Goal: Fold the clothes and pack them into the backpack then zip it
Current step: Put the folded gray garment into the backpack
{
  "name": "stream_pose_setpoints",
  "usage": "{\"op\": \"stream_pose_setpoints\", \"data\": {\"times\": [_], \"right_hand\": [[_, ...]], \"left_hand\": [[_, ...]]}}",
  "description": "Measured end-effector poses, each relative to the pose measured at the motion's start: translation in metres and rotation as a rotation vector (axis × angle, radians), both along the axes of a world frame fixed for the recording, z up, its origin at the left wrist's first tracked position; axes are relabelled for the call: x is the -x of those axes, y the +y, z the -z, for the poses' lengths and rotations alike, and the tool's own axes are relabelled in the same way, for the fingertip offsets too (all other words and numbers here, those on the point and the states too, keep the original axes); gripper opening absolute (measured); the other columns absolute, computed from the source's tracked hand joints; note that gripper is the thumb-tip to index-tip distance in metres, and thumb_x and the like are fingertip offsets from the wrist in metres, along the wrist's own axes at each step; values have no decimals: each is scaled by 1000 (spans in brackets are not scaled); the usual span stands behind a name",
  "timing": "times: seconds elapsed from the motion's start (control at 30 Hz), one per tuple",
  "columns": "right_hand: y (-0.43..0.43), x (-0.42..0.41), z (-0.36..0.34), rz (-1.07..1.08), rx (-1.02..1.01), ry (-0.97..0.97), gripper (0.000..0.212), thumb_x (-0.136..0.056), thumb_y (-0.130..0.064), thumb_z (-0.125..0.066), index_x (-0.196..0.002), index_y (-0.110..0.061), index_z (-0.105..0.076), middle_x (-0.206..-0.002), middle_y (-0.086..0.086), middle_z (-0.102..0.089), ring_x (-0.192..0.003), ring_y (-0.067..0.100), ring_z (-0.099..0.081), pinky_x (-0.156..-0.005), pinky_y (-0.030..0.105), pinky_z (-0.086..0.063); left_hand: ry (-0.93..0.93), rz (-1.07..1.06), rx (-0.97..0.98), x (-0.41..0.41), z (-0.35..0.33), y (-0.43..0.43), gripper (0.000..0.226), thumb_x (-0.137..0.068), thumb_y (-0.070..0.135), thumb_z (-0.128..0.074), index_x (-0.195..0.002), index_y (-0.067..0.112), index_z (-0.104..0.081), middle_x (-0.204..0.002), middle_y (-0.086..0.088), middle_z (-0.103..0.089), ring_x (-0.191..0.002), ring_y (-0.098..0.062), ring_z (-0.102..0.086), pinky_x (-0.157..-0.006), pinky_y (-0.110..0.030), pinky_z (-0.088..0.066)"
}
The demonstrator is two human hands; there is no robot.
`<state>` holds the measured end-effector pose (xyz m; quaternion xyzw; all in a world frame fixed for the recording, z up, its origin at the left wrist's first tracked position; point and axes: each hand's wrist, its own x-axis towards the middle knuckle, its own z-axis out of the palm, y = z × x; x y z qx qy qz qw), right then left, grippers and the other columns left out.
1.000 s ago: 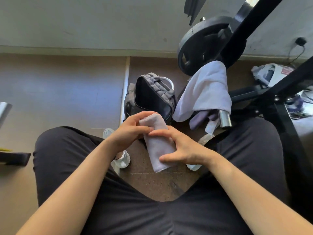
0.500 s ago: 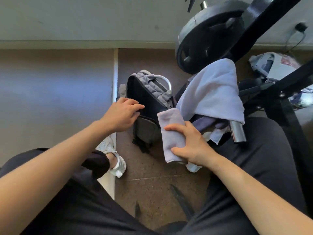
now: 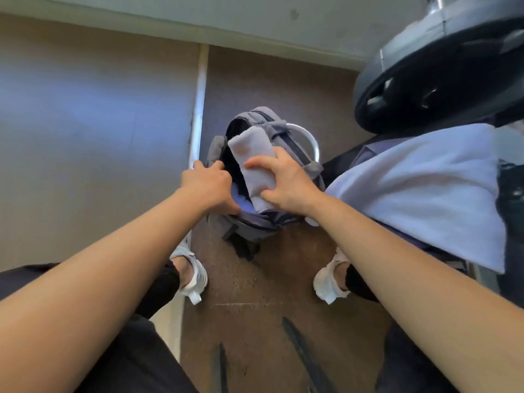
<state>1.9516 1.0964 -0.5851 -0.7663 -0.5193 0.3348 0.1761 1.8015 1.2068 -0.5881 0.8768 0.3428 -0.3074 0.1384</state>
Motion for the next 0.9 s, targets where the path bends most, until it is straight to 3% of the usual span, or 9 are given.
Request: {"op": "stream_pose_setpoints", "data": {"times": [0.13, 0.27, 0.47, 0.57, 0.67, 0.77, 0.83, 0.9], "right_hand": [[32, -23, 56, -170, 235, -121, 67, -77, -12, -68, -137, -40, -55, -135, 8, -40, -122, 35, -51, -104, 45, -46], [41, -46, 100, -200, 374, -194, 72, -81, -8, -66, -145, -37, -48, -154, 16, -27, -138, 38, -40, -112, 35, -37], [45, -43, 167, -257, 480, -186, 79, -85, -7, -68, -152, -35, -36, -161, 13, -16, -140, 43, -35, -111, 44, -38], [47, -38, 196, -285, 531, -191, 77, -87, -7, -65, -153, -33, -36, -164, 15, -12, -135, 45, -43, -104, 43, -44], [49, -27, 215, -299, 551, -146, 65, -95, -29, -60, -153, -33, -31, -161, 15, -16, -132, 48, -43, -101, 46, -43], [57, -20, 222, -159, 571, -139, 81, -94, -62, -49, -159, -27, -15, -156, 10, -35, -134, 40, -46, -102, 46, -41], [64, -18, 218, -91, 671, -59, 90, -90, -70, -47, -159, -29, -8, -150, 12, -38, -131, 40, -48, -95, 45, -41], [64, -16, 211, -15, 704, 35, 88, -93, -61, -54, -160, -30, -7, -163, 12, -21, -145, 42, -30, -110, 50, -32]], "left_hand": [[69, 0, 48, 6, 8, 8, 80, -72, 75, -65, -137, 28, -57, -147, 5, -39, -128, -39, -41, -78, -41, -39], [93, -8, 84, 6, 8, 8, 85, -69, 73, -72, -139, 29, -54, -153, 6, -32, -130, -41, -39, -79, -45, -42], [62, -20, 97, 9, -2, 15, 69, -72, 69, -74, -124, 24, -63, -152, 10, -38, -131, -36, -42, -78, -41, -39], [66, -31, 111, 8, -2, 16, 66, -71, 69, -74, -121, 27, -64, -151, 13, -39, -130, -33, -43, -78, -39, -39], [65, -16, 114, 5, -1, 16, 63, -72, 69, -73, -120, 29, -64, -148, 12, -40, -128, -32, -43, -76, -39, -40], [36, -16, 127, -2, -3, 18, 62, -75, 66, -72, -123, 29, -63, -148, 11, -41, -127, -32, -44, -77, -40, -41], [30, -13, 138, -6, -4, 19, 61, -76, 64, -72, -125, 29, -63, -147, 10, -42, -127, -32, -44, -79, -40, -43], [30, -1, 150, -7, -4, 19, 63, -76, 64, -72, -127, 28, -62, -145, 9, -43, -126, -32, -45, -82, -41, -45]]}}
